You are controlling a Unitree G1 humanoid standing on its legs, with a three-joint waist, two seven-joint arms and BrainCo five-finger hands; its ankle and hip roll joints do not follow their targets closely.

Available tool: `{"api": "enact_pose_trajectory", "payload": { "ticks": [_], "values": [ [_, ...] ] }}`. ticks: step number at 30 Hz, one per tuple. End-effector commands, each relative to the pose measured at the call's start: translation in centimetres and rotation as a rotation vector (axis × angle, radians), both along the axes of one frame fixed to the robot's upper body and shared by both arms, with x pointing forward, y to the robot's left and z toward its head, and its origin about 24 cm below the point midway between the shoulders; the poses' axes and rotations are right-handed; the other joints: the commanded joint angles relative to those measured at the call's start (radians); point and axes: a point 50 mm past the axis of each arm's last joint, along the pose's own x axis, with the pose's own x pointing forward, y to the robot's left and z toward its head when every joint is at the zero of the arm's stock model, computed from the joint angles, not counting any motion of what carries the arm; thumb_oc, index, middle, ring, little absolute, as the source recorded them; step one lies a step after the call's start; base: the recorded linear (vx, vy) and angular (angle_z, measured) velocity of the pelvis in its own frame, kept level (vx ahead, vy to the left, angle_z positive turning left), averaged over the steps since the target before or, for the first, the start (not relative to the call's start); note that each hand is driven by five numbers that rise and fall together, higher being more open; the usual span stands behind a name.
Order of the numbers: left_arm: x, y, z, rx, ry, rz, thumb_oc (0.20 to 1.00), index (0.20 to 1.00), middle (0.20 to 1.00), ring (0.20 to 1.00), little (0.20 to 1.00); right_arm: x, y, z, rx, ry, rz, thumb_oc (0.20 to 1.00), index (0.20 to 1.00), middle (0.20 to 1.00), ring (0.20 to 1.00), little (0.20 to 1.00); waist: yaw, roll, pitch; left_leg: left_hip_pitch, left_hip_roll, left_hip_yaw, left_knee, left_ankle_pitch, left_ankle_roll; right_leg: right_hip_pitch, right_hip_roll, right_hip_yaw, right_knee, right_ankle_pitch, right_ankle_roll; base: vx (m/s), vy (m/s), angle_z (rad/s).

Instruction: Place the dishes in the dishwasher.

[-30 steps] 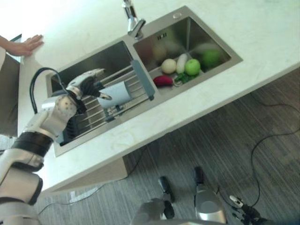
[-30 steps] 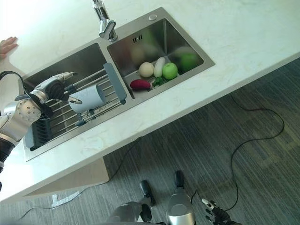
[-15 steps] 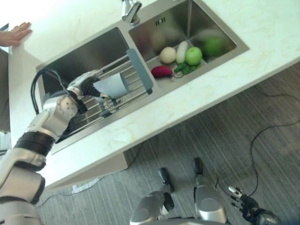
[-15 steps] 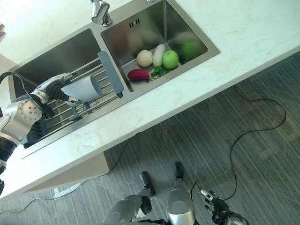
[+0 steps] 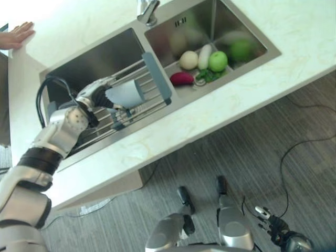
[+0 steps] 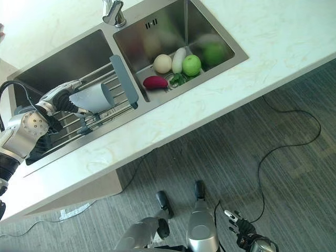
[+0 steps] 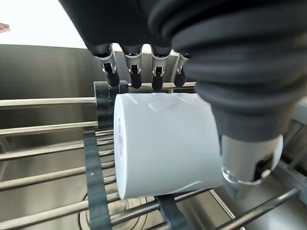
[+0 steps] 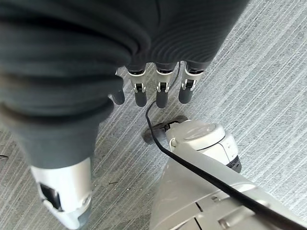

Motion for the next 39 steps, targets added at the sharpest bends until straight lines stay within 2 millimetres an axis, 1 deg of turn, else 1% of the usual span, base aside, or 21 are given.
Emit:
{"api": "enact_pose_trajectory", "payload": {
  "ticks": [1,5,7,11,13,17,21,22,30,33,37,38,39],
  "values": [
    [0.2,0.4,0.9,-0.007,-0.068,0.031,1.000,1.000,1.000,1.000,1.000,0.0,0.0,0.1,0.012,-0.032,-0.029,1.000,1.000,1.000,1.000,1.000,-0.009,-0.026,-0.013,-0.022,0.008,-0.047,0.107,-0.106,-0.023,-0.087,-0.083,0.041,0.162,-0.102,0.092,0.00,0.000,0.00],
    [0.2,-0.1,0.7,-0.027,-0.077,0.012,1.000,1.000,1.000,1.000,1.000,0.0,0.1,0.1,0.012,-0.035,-0.029,1.000,1.000,1.000,1.000,1.000,-0.009,-0.025,-0.010,-0.023,0.007,-0.048,0.105,-0.106,-0.023,-0.089,-0.083,0.042,0.163,-0.102,0.093,0.00,0.000,0.00],
    [0.2,-0.7,0.4,-0.028,-0.075,-0.004,1.000,1.000,1.000,1.000,1.000,0.0,0.2,0.0,0.014,-0.038,-0.028,1.000,1.000,1.000,1.000,1.000,-0.009,-0.026,-0.008,-0.023,0.009,-0.048,0.106,-0.106,-0.023,-0.090,-0.085,0.039,0.165,-0.102,0.095,0.00,0.000,0.00],
    [0.3,-1.5,0.2,-0.042,-0.074,-0.008,1.000,1.000,1.000,1.000,1.000,0.4,0.2,0.2,0.007,-0.050,-0.026,1.000,1.000,1.000,1.000,1.000,-0.011,-0.022,-0.003,-0.026,0.006,-0.048,0.105,-0.106,-0.021,-0.097,-0.087,0.042,0.168,-0.102,0.094,0.00,0.000,0.00],
    [0.3,-1.6,0.1,-0.042,-0.075,-0.009,1.000,1.000,1.000,1.000,1.000,0.6,0.2,0.2,0.003,-0.056,-0.027,1.000,1.000,1.000,1.000,1.000,-0.010,-0.018,0.000,-0.029,0.007,-0.049,0.108,-0.105,-0.021,-0.102,-0.088,0.042,0.172,-0.102,0.094,0.00,0.000,0.00],
    [-0.2,-1.6,-0.1,-0.056,-0.070,-0.016,1.000,1.000,1.000,1.000,1.000,0.6,-0.2,0.4,-0.009,-0.059,-0.028,1.000,1.000,1.000,1.000,1.000,-0.008,-0.001,0.005,-0.028,0.001,-0.055,0.103,-0.104,-0.022,-0.103,-0.092,0.042,0.172,-0.104,0.094,0.00,0.016,0.00],
    [-0.4,-1.5,-0.7,-0.056,-0.037,-0.006,1.000,1.000,1.000,1.000,1.000,0.5,-0.5,0.5,-0.019,-0.066,-0.031,1.000,1.000,1.000,1.000,1.000,-0.008,0.011,0.006,-0.029,-0.002,-0.055,0.099,-0.102,-0.023,-0.104,-0.098,0.040,0.173,-0.104,0.096,0.00,0.035,0.00],
    [-0.4,-1.2,-1.1,-0.056,-0.018,0.010,1.000,1.000,1.000,1.000,1.000,0.6,-0.6,0.6,-0.023,-0.068,-0.029,1.000,1.000,1.000,1.000,1.000,-0.012,0.012,0.008,-0.028,-0.002,-0.054,0.099,-0.101,-0.024,-0.106,-0.098,0.043,0.174,-0.104,0.097,0.01,0.033,-0.01],
    [0.0,0.2,-3.1,-0.038,0.088,0.087,1.000,1.000,1.000,1.000,1.000,1.1,-0.8,1.0,-0.035,-0.076,-0.016,1.000,1.000,1.000,1.000,1.000,-0.027,0.003,0.026,-0.046,0.006,-0.047,0.109,-0.097,-0.025,-0.135,-0.096,0.057,0.187,-0.095,0.097,0.00,0.001,-0.02],
    [0.3,0.4,-3.3,-0.010,0.100,0.099,1.000,1.000,1.000,1.000,1.000,1.5,-0.8,1.2,-0.035,-0.090,-0.007,1.000,1.000,1.000,1.000,1.000,-0.034,-0.005,0.037,-0.059,0.011,-0.044,0.113,-0.094,-0.025,-0.152,-0.092,0.064,0.192,-0.091,0.095,-0.03,-0.001,-0.08],
    [1.1,0.2,-2.9,0.044,0.117,0.115,1.000,1.000,1.000,1.000,1.000,2.5,-0.6,1.6,-0.031,-0.120,0.010,1.000,1.000,1.000,1.000,1.000,-0.045,-0.019,0.059,-0.083,0.019,-0.038,0.123,-0.090,-0.026,-0.182,-0.086,0.072,0.202,-0.085,0.094,-0.05,-0.016,-0.01],
    [1.5,-0.1,-3.0,0.070,0.126,0.116,0.940,0.940,0.940,0.940,0.940,3.2,-0.5,1.9,-0.029,-0.142,0.020,1.000,1.000,1.000,1.000,1.000,-0.052,-0.026,0.075,-0.094,0.023,-0.037,0.127,-0.088,-0.027,-0.196,-0.084,0.075,0.210,-0.084,0.094,-0.05,-0.017,-0.04],
    [1.6,-0.2,-2.9,0.080,0.130,0.115,0.605,0.605,0.605,0.605,0.605,3.3,-0.4,2.0,-0.028,-0.148,0.022,1.000,1.000,1.000,1.000,1.000,-0.053,-0.028,0.078,-0.097,0.024,-0.036,0.127,-0.087,-0.027,-0.200,-0.083,0.075,0.210,-0.083,0.094,-0.07,-0.021,-0.01]
  ]
}}
